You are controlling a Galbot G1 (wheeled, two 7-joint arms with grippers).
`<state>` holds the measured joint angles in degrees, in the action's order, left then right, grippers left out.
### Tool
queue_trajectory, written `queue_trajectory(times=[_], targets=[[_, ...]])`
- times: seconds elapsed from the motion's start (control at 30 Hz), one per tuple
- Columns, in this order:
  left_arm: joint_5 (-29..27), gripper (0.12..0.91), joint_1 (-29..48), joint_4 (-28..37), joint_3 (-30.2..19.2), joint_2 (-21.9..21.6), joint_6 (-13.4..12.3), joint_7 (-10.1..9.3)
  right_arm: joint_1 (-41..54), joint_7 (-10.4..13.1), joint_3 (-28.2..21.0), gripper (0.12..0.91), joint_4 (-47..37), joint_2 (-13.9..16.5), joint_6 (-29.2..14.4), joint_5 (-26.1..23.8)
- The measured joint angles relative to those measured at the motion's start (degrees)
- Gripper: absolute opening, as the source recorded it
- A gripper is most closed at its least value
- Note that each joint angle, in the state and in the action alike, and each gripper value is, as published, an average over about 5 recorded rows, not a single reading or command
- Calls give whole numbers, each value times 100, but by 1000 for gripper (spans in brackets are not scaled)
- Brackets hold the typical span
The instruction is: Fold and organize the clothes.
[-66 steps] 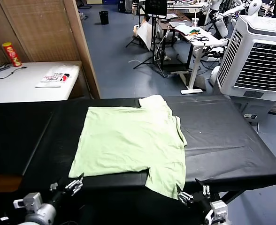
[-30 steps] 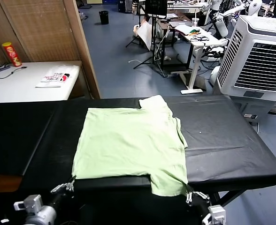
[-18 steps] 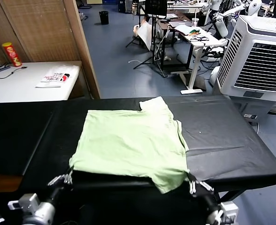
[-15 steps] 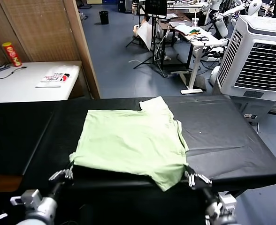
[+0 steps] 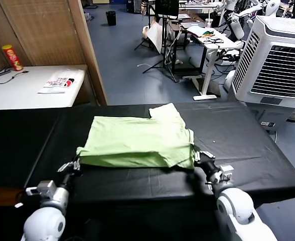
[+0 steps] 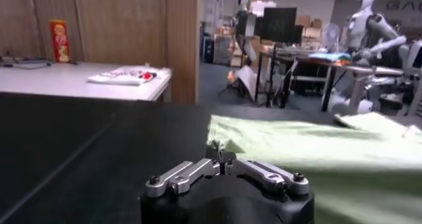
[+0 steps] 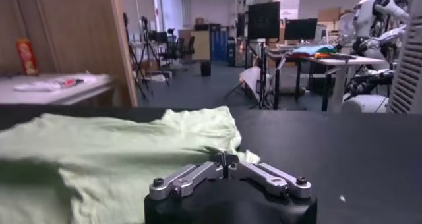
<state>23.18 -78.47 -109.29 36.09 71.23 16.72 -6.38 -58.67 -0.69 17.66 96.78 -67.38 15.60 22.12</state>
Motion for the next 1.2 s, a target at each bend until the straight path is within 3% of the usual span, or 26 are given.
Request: queue_trajectory(times=[0.07,0.13,0.23,0.33,0.43,0.5,0.6,0.7,0.83,1.03,1.1,1.2], targets=[[-40,160,87,94,-9,14,3,-13,-22,-3,18,391,47,21,79,-21],[-88,237,163,165,-6,26,-10,-36,-105,1,55,491,169,64,187,-46],[-130,404,206,209,23,12,-30,-60,-337,20,131,653,473,161,344,-84],[-137,571,167,191,57,-34,-34,-60,-644,14,225,764,838,269,445,-125],[-139,720,98,141,78,-59,-35,-45,-954,-27,301,794,1154,340,481,-217],[-139,775,42,99,82,-64,-36,-29,-1140,-53,332,797,1290,359,482,-277],[-134,795,-28,57,82,-66,-35,-9,-1356,-72,348,797,1381,360,482,-341],[-107,798,-70,56,84,-74,-21,26,-1475,-81,327,769,1398,342,490,-405],[72,798,-92,140,103,-94,80,85,-1507,-102,269,663,1361,308,496,-498],[579,786,-11,335,136,-124,279,139,-1495,-135,217,405,1279,289,501,-610],[756,730,28,402,138,-132,332,150,-1502,-126,212,292,1275,293,508,-622],[959,576,40,445,139,-143,375,167,-1539,-43,219,174,1318,298,564,-612]])
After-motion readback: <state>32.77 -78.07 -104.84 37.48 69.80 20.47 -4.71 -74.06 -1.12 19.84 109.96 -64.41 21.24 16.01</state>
